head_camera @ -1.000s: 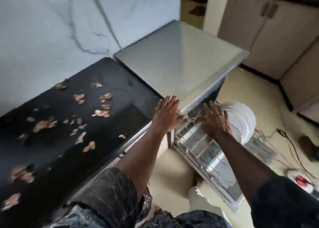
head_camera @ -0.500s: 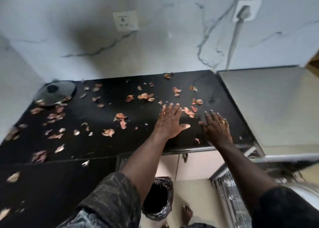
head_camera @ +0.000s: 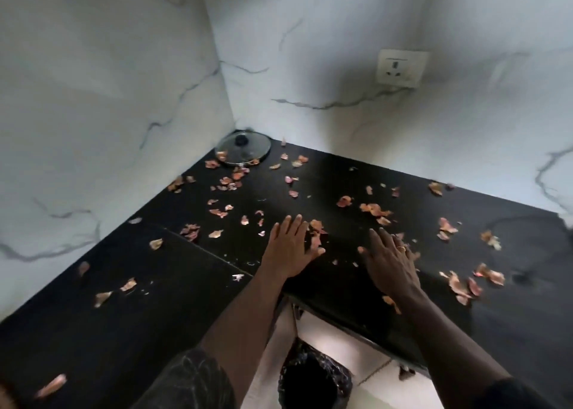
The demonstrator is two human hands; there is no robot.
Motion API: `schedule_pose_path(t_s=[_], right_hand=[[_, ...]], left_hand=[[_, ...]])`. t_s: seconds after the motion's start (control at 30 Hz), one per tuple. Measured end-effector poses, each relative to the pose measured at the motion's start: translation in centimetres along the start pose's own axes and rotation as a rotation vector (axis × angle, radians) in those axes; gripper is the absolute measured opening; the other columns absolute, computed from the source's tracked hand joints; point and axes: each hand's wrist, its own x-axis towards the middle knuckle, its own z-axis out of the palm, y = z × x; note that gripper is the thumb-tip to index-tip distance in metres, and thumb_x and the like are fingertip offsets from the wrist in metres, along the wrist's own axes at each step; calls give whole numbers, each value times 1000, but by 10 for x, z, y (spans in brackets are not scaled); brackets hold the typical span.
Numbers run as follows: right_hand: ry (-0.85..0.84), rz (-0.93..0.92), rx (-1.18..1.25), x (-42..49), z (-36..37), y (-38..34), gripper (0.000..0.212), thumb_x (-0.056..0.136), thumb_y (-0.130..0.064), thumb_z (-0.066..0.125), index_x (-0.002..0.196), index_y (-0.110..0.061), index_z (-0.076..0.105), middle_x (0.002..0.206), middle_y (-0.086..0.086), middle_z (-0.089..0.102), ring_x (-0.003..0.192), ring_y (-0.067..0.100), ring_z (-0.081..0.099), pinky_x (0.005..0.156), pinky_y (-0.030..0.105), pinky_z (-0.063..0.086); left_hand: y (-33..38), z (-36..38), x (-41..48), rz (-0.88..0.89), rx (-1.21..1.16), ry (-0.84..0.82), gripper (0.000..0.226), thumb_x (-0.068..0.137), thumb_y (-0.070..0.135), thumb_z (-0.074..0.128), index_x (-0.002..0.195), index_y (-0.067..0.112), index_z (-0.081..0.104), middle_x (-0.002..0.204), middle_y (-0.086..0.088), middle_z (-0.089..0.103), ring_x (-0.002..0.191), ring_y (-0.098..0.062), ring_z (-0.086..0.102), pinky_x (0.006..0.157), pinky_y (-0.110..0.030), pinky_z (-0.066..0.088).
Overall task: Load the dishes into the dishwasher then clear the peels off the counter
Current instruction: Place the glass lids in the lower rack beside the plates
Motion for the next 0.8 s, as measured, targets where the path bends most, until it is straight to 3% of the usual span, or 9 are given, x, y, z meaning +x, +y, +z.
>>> schedule_pose_path(t_s=[0.23,0.4,0.57,0.8], right_hand=[[-90,-107,-5,69,24,-79,63,103,-52,39,158,-24,25,166,4,21,152,29,19,123,49,22],[-121,-124,1,119,39,-137,63,102,-52,41,156,-23,28,165,6,22,152,30,19,121,49,23],[-120,-156,24,174,50,-179,62,101,-53,43,155,-25,30,162,6,28,150,31,24,119,49,24],[-95,-248,9,278,64,-222,55,100,-51,48,145,-19,46,152,11,39,141,33,36,116,49,32]], left_hand=[[-99,-9,10,-203,31,-85,84,98,69,29,161,17,11,170,-2,-2,155,-25,-8,126,-48,2],[-171,-21,40,-246,17,-112,83,98,70,29,161,17,13,170,-2,-2,155,-24,-8,126,-48,3],[-232,-35,81,-286,23,-101,83,98,70,31,160,17,14,169,-3,3,156,-24,-5,124,-47,3],[-294,-45,153,-399,-72,-11,74,98,60,44,157,18,27,167,-5,17,155,-25,11,122,-48,16]])
